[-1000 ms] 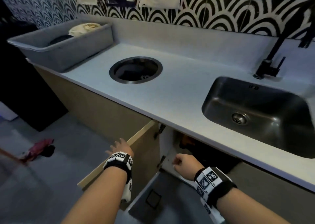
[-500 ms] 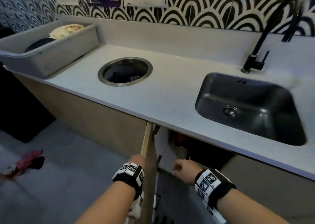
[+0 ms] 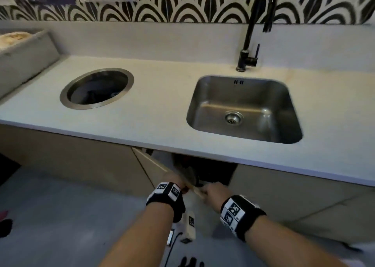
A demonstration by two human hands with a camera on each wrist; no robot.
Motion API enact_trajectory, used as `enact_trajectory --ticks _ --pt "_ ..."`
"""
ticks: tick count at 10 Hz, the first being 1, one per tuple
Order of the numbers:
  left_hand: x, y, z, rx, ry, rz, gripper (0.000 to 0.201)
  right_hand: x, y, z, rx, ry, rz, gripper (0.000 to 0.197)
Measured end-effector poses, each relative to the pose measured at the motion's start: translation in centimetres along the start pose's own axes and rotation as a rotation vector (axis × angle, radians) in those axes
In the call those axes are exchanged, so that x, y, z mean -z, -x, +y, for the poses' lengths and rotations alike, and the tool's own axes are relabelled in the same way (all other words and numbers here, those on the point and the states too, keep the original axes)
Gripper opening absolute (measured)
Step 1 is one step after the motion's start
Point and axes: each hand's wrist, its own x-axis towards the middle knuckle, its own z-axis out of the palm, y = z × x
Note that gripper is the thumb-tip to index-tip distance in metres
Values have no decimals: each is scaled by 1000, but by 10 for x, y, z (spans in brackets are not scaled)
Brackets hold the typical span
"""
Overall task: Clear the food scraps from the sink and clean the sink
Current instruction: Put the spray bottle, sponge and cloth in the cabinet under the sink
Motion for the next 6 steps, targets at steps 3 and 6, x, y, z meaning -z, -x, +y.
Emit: enact_trajectory --ticks 3,6 --pt "-19 -8 22 -7 241 83 38 15 -12 21 45 490 325 30" --pt "-26 -25 28 -51 159 155 24 32 -22 38 95 580 573 22"
